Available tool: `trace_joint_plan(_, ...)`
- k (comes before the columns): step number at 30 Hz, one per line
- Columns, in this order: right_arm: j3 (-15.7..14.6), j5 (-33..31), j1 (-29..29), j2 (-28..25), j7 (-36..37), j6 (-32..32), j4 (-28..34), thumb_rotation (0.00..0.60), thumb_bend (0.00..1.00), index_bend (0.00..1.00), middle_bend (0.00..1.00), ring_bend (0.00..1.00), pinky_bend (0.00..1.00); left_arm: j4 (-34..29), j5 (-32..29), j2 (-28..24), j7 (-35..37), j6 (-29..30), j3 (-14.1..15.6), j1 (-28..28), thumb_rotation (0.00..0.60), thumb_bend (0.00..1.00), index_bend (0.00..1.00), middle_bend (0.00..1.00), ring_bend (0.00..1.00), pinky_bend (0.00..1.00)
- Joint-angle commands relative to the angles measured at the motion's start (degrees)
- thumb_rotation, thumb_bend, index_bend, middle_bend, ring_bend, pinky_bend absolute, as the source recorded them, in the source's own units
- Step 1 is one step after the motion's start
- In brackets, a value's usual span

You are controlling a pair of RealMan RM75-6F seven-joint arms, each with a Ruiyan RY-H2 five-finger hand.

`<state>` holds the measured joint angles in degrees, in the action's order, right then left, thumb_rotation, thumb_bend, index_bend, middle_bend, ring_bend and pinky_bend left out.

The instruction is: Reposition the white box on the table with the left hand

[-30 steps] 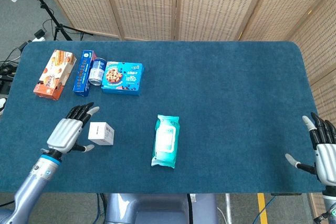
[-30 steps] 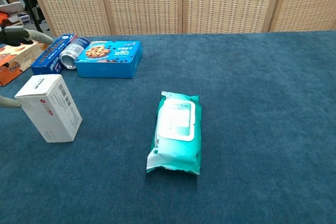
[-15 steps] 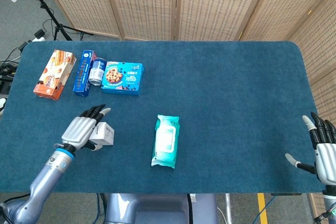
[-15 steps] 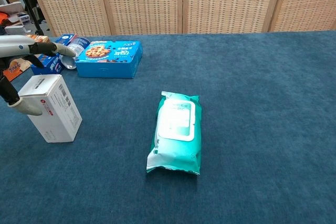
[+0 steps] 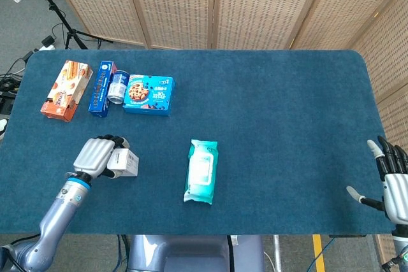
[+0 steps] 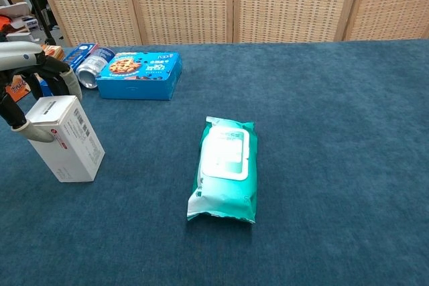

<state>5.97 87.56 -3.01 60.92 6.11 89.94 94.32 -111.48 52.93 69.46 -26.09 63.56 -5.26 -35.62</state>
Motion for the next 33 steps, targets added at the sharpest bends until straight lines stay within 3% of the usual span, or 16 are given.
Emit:
trace_joint_plan(1,0.0,0.1,0.0,0.0,0.1,-0.1,0.0,0.6,0.0,0.0,0.0,0.0,0.0,0.5,0.4,-0.1,0.8,-0.3,0.0,0.1,0.6,0.07,0.48,0.47,0.33,0.38)
trace_joint_plan(9,-0.1,0.1,0.0,0.0,0.0,0.0,0.0,0.6,0.0,0.0,0.0,0.0,0.0,0.8,1.6,-1.1,4.6,-0.7,-0.2,1.2,0.6,0.14,0.52,0.5,0.37,0.42)
trace_joint_plan(13,-0.1,0.2,0.0,0.1,-0.1,0.1,0.0,0.6,0.0,0.0,0.0,0.0,0.0,0.8,5.5,-1.7,13.2,0.2,-1.3,3.6,0.6,0.18,0.53,0.52,0.38,0.46)
trace_joint_plan(15,-0.1,0.1,0.0,0.1,-0.1,0.0,0.0,0.6,0.0,0.0,0.0,0.0,0.0,2.2,11.0,-1.5,21.2,1.2,-1.3,5.9,0.6,0.17,0.53,0.52,0.38,0.46)
trace_joint_plan(16,-0.2,0.3,0.0,0.1,-0.1,0.0,0.0,0.6,0.0,0.0,0.0,0.0,0.0,3.7,14.8,-0.1,31.1,3.1,-2.1,8.2,0.6,0.17,0.53,0.52,0.38,0.46)
trace_joint_plan(17,-0.2,0.3,0.0,0.1,-0.2,0.1,0.0,0.6,0.0,0.0,0.0,0.0,0.0,6.0,18.3,0.8,36.4,4.2,-1.8,9.4,0.6,0.16,0.53,0.52,0.38,0.46)
trace_joint_plan(21,-0.2,0.4,0.1,0.2,-0.4,0.1,0.1,0.6,0.0,0.0,0.0,0.0,0.0,19.7,30.6,6.4,59.2,10.1,-0.4,12.4,0.6,0.14,0.53,0.52,0.38,0.45)
trace_joint_plan(27,-0.3,0.5,0.1,0.2,-0.6,0.1,0.2,0.6,0.0,0.0,0.0,0.0,0.0,35.8,36.0,13.7,84.7,11.3,1.9,12.5,0.6,0.11,0.53,0.52,0.38,0.45)
trace_joint_plan(33,-0.2,0.3,0.0,0.2,-0.7,0.1,0.2,0.6,0.0,0.0,0.0,0.0,0.0,46.5,38.9,17.2,97.8,8.9,4.5,10.9,0.6,0.11,0.53,0.52,0.38,0.45)
